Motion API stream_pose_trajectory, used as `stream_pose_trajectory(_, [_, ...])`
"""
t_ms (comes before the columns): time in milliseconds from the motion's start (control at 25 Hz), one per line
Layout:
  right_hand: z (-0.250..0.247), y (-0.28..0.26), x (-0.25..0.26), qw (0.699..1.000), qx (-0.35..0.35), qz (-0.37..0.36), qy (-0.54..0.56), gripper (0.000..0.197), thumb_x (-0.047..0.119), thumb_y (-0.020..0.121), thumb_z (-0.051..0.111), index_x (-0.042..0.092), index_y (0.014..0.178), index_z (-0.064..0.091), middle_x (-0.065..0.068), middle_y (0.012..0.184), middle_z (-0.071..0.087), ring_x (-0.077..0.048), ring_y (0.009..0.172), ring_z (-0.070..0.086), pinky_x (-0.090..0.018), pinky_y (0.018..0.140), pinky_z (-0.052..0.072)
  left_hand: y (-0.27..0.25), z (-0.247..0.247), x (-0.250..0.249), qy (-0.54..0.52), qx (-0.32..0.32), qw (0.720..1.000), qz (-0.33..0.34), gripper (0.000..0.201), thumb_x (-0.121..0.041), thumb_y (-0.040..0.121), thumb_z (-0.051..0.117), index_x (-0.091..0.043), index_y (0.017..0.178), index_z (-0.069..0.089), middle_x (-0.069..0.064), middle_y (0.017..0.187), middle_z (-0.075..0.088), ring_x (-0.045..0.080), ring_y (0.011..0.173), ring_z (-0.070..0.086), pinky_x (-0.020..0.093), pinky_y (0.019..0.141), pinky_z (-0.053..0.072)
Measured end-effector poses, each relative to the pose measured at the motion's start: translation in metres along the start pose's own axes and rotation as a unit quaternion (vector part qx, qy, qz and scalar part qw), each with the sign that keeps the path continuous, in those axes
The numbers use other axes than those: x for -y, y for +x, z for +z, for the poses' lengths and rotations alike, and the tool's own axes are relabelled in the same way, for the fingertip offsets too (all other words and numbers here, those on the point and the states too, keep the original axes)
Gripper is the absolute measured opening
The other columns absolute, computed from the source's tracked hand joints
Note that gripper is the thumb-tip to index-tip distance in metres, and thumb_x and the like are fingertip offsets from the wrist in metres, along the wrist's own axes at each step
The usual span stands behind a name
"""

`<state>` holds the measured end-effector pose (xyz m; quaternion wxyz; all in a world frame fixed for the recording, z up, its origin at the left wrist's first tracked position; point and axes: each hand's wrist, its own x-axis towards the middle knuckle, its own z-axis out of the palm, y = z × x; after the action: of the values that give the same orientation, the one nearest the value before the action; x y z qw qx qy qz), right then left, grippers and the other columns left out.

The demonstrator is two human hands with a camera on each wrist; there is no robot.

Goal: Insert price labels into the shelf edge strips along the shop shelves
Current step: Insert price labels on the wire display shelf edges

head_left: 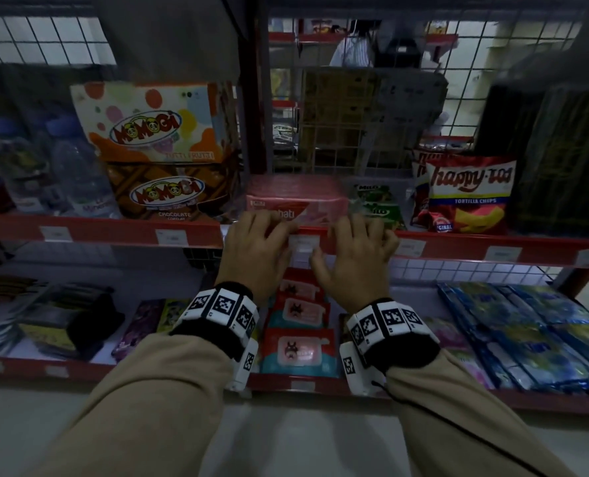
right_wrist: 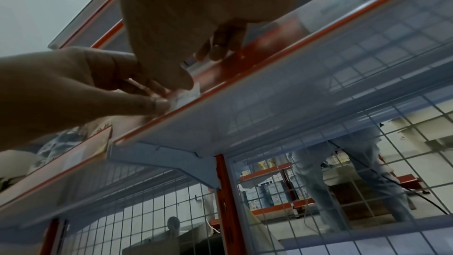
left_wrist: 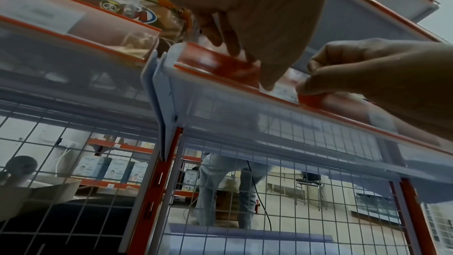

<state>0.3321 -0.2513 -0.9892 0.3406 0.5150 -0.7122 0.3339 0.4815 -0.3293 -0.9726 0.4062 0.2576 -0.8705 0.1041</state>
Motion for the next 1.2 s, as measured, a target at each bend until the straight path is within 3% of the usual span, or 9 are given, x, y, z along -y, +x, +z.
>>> stream_pose_trajectory(240, [0.003,-0.003,0.007,0.997,-0.026,-0.073,0.022,0.025,0.028,0.078,0.065,0.012,0.098,0.061,-0.005,0.095,0.061,-0.027,0.091,0.05,-0.038,0.077,0.036,-0.002,0.002,0.007,-0.012,0.005,0.999,0.039,0.022,-0.017,0.085,0.062,-0.006,0.103,0.066,0.011,0.095,0.06,0.031,0.089,0.054,0.043,0.075,0.044])
stream_pose_trajectory(440, [0.004,-0.006,0.014,0.997,-0.025,-0.068,0.016,0.023,0.026,0.077,0.065,0.014,0.097,0.065,-0.002,0.092,0.062,-0.026,0.091,0.048,-0.036,0.073,0.035,-0.007,0.005,0.01,-0.019,-0.013,0.999,0.042,0.027,-0.017,0.081,0.062,-0.007,0.105,0.066,0.01,0.093,0.058,0.03,0.086,0.052,0.04,0.072,0.042])
stream_pose_trajectory(560, [0.002,-0.002,0.019,0.999,0.006,-0.034,0.03,0.024,0.027,0.074,0.065,0.016,0.095,0.063,-0.004,0.094,0.058,-0.027,0.092,0.047,-0.036,0.074,0.035,-0.006,0.006,0.012,-0.032,-0.008,0.999,0.037,0.03,-0.019,0.078,0.057,-0.008,0.105,0.064,0.01,0.093,0.056,0.029,0.086,0.052,0.039,0.071,0.041])
stream_pose_trajectory(760, [-0.005,0.006,0.022,0.998,0.052,-0.038,0.011,0.024,0.033,0.075,0.065,0.019,0.094,0.061,0.0,0.095,0.059,-0.028,0.096,0.049,-0.038,0.077,0.035,-0.004,0.008,0.017,-0.044,0.014,0.998,0.041,0.025,-0.019,0.076,0.066,-0.012,0.1,0.062,0.006,0.094,0.054,0.026,0.088,0.05,0.037,0.072,0.038])
stream_pose_trajectory(920, [-0.013,0.023,0.018,0.985,0.167,-0.037,-0.007,0.022,0.035,0.08,0.065,0.021,0.097,0.063,-0.002,0.098,0.053,-0.026,0.103,0.045,-0.038,0.083,0.033,-0.002,0.005,0.024,-0.055,0.031,0.997,0.047,0.024,-0.021,0.078,0.064,-0.014,0.101,0.061,0.005,0.097,0.055,0.027,0.091,0.051,0.038,0.075,0.039])
stream_pose_trajectory(1000, [-0.02,0.034,0.014,0.979,0.197,-0.008,0.061,0.014,0.031,0.083,0.067,0.021,0.093,0.065,0.002,0.093,0.049,-0.016,0.094,0.046,-0.033,0.081,0.036,0.0,0.001,0.025,-0.062,0.04,0.997,0.029,0.025,-0.027,0.082,0.063,-0.016,0.104,0.06,0.002,0.1,0.056,0.025,0.095,0.051,0.039,0.079,0.039])
stream_pose_trajectory(1080, [-0.027,0.046,0.014,0.961,0.214,0.037,0.172,0.005,0.019,0.084,0.068,0.021,0.086,0.065,0.01,0.081,0.055,-0.004,0.078,0.053,-0.027,0.073,0.041,0.005,-0.001,0.024,-0.072,0.058,0.996,0.01,0.025,-0.033,0.086,0.059,-0.018,0.106,0.059,0.0,0.1,0.058,0.023,0.095,0.052,0.038,0.082,0.037])
stream_pose_trajectory(1200, [-0.03,0.061,0.023,0.932,0.205,0.109,0.279,0.014,0.006,0.084,0.068,0.019,0.086,0.064,0.007,0.079,0.066,-0.005,0.074,0.064,-0.023,0.07,0.05,0.014,-0.006,0.029,-0.124,0.057,0.99,-0.029,0.024,-0.036,0.091,0.054,-0.018,0.105,0.061,0.0,0.093,0.061,0.023,0.085,0.058,0.036,0.078,0.04])
